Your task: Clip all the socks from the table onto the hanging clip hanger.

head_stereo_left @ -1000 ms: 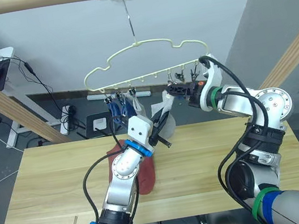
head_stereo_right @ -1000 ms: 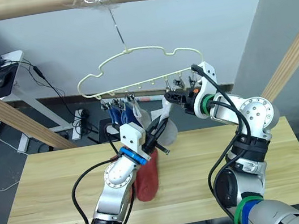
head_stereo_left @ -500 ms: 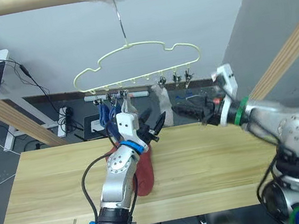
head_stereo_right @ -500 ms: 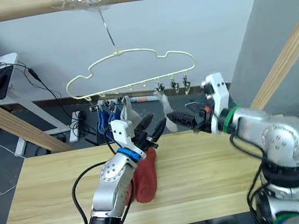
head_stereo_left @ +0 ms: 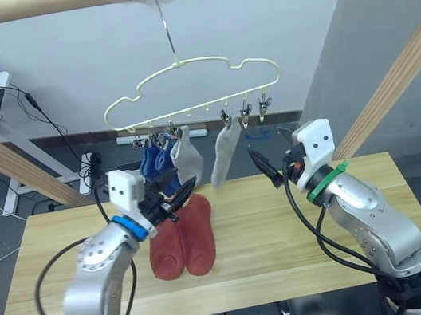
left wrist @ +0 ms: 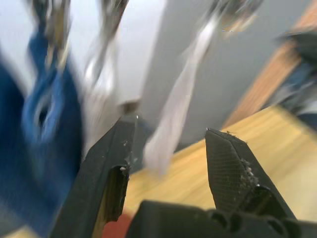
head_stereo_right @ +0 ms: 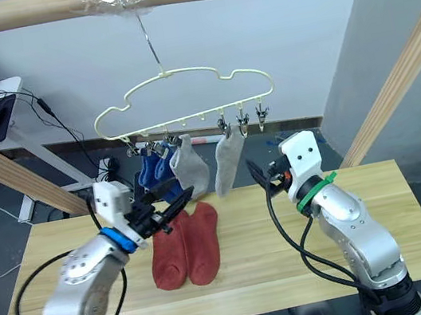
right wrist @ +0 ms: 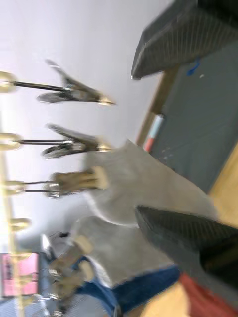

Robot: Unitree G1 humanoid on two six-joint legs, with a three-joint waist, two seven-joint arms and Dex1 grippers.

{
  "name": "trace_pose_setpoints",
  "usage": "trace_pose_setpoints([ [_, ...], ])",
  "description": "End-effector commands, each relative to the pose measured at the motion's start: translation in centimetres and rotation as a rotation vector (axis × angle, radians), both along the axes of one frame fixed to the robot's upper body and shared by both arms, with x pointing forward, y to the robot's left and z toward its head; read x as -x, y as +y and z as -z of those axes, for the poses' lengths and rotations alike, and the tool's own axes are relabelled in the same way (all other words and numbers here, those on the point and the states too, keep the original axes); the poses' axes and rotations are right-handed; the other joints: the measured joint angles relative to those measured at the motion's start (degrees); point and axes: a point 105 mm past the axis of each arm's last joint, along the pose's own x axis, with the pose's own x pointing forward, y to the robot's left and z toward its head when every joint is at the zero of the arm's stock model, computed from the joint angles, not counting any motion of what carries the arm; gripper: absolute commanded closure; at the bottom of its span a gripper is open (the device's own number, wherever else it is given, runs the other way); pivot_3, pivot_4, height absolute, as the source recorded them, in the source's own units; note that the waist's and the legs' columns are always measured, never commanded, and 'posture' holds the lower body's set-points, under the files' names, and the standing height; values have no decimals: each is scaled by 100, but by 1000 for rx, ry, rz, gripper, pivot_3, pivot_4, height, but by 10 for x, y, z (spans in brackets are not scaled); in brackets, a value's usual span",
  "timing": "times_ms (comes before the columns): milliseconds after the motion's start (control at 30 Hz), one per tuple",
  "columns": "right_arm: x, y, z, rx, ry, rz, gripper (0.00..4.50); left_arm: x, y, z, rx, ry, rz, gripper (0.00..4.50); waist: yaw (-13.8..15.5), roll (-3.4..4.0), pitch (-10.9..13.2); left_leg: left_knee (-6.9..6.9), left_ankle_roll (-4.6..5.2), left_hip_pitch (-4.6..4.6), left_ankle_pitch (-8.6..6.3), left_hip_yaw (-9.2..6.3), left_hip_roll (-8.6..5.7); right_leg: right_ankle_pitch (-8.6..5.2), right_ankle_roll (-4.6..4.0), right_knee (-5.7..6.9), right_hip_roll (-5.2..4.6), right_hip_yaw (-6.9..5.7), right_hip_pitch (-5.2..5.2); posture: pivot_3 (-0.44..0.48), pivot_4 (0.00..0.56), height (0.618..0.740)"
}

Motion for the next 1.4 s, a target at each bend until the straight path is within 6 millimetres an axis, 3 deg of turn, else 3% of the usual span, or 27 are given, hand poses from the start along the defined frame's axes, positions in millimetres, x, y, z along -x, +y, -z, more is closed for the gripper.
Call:
trace_pose_setpoints([
  [33, 8, 12, -19, -17, -102, -16, 1236, 12, 3, -26, 10, -59, 27, 2003, 3, 2, 4, -2, 0, 0, 0, -1, 1, 0, 0, -1, 0, -1, -1, 124, 259, 740],
  [167, 6, 22, -24, -53, -117, -31, 1236, 17, 2, -40, 21, -81, 30, 2003, 15, 2, 12, -6, 0, 0, 0, -2, 4, 0, 0, -2, 2, -1, -2, 137, 263, 740],
  [267, 1, 26, -27, -82, -119, -26, 1825, 19, -2, -49, 45, -92, 45, 2003, 28, 1, 12, -5, 0, 0, 0, -2, 3, 0, 0, -2, 2, -1, -2, 141, 263, 740],
  [333, -3, 28, -28, -81, -125, -18, 2479, 19, -4, -52, 44, -98, 44, 2003, 50, 1, 13, -5, 0, 1, 0, -3, 3, 0, 0, -1, 2, -2, -2, 146, 266, 740],
  [700, -24, 23, -30, -104, -96, 78, 2479, 23, -9, -54, 51, -106, 60, 2003, 122, 3, 16, -6, 1, 1, 0, -1, 3, 0, -1, -1, 2, 0, -4, 150, 267, 740],
  [1400, -42, 25, -33, -118, -83, 120, 2479, 29, -14, -58, 55, -108, 106, 2003, 142, 5, 19, -8, 1, -1, -1, -1, 4, 0, -2, -1, 2, 0, -6, 164, 271, 740],
])
